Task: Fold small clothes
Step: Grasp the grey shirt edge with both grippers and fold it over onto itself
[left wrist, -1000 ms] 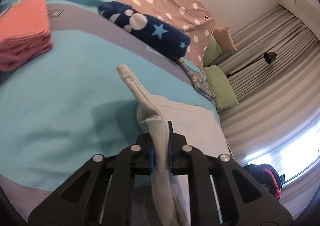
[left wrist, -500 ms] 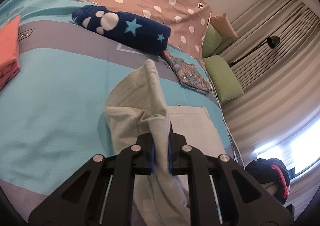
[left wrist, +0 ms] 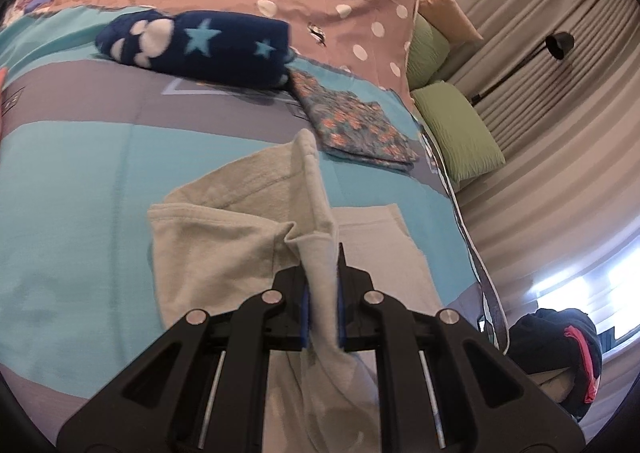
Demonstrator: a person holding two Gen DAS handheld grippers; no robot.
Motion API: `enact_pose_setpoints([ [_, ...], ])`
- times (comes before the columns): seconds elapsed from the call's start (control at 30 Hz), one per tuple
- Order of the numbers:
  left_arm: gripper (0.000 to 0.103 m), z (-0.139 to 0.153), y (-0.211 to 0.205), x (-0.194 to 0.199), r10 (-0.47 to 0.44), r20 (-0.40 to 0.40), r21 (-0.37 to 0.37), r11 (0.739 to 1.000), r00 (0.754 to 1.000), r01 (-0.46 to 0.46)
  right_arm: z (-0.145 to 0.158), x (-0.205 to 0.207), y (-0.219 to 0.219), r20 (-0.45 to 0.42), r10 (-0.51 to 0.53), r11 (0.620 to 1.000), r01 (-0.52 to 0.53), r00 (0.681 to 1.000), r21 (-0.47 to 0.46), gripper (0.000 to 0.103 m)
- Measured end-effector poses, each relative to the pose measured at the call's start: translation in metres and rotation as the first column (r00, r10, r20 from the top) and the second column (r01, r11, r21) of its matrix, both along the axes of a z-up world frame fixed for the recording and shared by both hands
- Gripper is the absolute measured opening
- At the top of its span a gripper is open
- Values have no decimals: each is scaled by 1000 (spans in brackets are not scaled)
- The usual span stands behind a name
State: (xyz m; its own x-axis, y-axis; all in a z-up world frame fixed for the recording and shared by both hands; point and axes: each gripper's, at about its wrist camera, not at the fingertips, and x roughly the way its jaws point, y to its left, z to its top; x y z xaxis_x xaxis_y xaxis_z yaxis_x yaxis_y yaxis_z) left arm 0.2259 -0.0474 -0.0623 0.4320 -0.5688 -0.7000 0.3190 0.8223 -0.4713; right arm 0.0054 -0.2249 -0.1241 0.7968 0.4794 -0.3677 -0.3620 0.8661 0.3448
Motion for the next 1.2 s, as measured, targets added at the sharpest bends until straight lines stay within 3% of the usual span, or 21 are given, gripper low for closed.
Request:
enact_pose_setpoints([
  [0.37,10,-7,-108,3,-86,-14,71,994,996,87,-17,-16,-78,-51,-143,983,147,988,109,3],
  [0.57,10,-21,-167,5,-136,-30,149,979,990,139,-32,-25,-122,-110,-225,957,241,968,163,3],
  [0.7,10,-41,-198,7,-159,-64,201,965,985,168,-49,-30,-140,-167,-253,941,282,953,189,3],
  [0.93,10,-57,-227,7,-175,-55,283,941,983,183,-60,-33,-153,-217,-277,919,324,936,226,3],
  [1.03,16,-56,-230,10,-182,-34,252,950,983,185,-65,-31,-155,-237,-283,917,334,929,218,3],
  [1.2,36,-24,-233,-5,-264,59,213,945,963,246,-79,-29,-155,-297,-275,921,339,915,192,5],
])
